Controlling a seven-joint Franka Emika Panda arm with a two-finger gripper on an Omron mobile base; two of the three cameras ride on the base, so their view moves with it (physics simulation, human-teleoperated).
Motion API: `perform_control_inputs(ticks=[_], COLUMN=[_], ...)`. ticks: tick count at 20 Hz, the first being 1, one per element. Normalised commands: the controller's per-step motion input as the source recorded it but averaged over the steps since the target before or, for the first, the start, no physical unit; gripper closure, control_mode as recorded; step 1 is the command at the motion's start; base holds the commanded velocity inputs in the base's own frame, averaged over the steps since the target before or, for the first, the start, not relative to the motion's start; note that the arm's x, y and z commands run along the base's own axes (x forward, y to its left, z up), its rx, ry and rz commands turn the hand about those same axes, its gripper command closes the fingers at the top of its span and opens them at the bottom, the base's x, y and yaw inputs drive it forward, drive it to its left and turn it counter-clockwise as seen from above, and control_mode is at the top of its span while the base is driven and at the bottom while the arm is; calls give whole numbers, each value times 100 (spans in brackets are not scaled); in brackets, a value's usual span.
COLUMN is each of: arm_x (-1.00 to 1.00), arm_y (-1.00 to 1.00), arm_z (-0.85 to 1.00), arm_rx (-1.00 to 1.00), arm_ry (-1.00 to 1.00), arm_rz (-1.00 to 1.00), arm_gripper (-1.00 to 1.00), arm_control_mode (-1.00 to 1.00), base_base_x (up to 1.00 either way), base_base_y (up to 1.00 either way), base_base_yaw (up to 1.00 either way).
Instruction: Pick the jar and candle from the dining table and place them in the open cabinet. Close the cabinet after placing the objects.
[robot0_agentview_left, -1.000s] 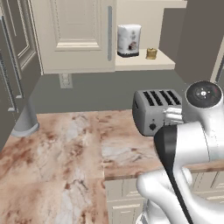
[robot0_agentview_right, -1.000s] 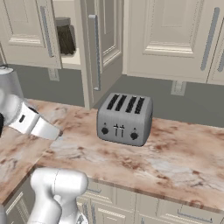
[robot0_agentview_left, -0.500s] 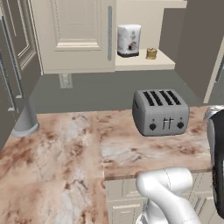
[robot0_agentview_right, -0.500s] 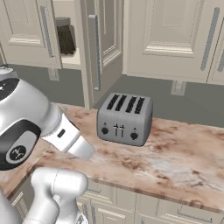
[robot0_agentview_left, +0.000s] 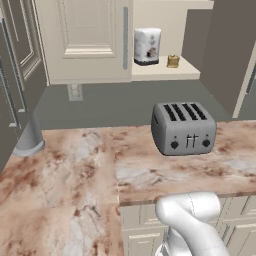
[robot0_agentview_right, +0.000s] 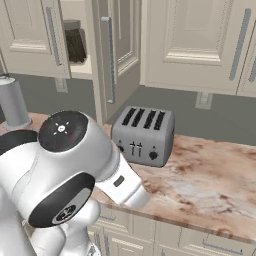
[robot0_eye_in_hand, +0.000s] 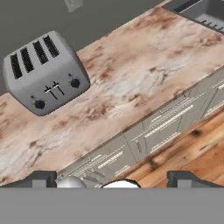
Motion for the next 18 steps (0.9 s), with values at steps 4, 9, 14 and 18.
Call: perform_control_inputs(ticks=[4,9,14,18], arm_x=[-27,-4,43,68], arm_y=[-45,-44,-42,-32], arm_z=[-8,-2,0,0], arm_rx=[10,7,12,17], arm_ry=[-14,-9,-8,-11], arm_rz=[4,8,17,21], arm_gripper=[-100,-100,-100,-100], arm_control_mode=[-100,-100,-100,-100], base_base_x=[0,0,0,0], base_base_y=[0,0,0,0], base_base_yaw=[0,0,0,0])
